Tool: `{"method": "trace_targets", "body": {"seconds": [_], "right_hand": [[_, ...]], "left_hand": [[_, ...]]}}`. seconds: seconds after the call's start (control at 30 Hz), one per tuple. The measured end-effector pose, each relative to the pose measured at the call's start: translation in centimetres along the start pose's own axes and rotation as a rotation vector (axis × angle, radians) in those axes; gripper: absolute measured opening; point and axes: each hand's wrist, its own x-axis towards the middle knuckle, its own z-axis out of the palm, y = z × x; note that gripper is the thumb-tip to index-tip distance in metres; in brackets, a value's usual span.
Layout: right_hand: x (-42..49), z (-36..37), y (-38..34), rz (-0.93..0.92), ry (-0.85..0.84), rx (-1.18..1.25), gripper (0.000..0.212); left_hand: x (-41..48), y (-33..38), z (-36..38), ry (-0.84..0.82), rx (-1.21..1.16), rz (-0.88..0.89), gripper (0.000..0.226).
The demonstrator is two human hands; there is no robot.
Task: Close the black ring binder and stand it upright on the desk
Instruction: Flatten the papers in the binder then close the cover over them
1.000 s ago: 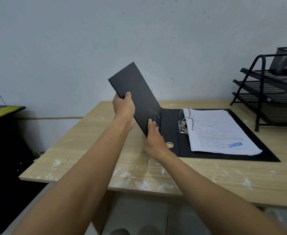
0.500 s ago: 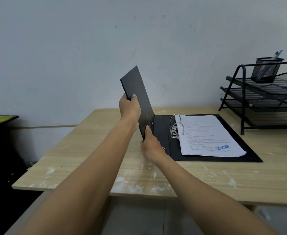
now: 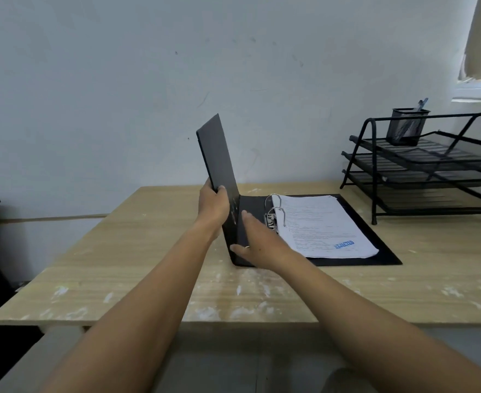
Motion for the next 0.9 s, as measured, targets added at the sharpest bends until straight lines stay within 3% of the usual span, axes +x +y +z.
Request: {"method": "trace_targets", "body": {"seconds": [0.27, 0.53, 0.63, 0.77, 0.9], "right_hand": [[-4.9, -6.4, 2.7, -0.149, 0.307, -0.475, 0.078], [-7.8, -10.1, 3.0, -0.416, 0.558, -0.776, 0.062], [-6.9, -11.4, 2.9, -0.402, 0.526, -0.960, 0.056], [-5.0, -13.2, 3.8, -0.230, 0.345, -1.143, 0.057], [-3.4, -14.6, 4.2, -0.105, 0.218, -1.166, 0.036]], "left_hand": [[-1.5, -0.8, 2.4, -0.172, 0.097, 0.094, 0.058], [-2.7, 0.1, 5.7, -0.291, 0.170, 0.223, 0.066], [-3.0, -0.1, 7.0, -0.323, 0.213, 0.260, 0.062], [-3.3, -0.3, 8.1, -0.346, 0.290, 0.300, 0.062], [-3.8, -0.4, 9.3, -0.389, 0.357, 0.358, 0.062]]}}
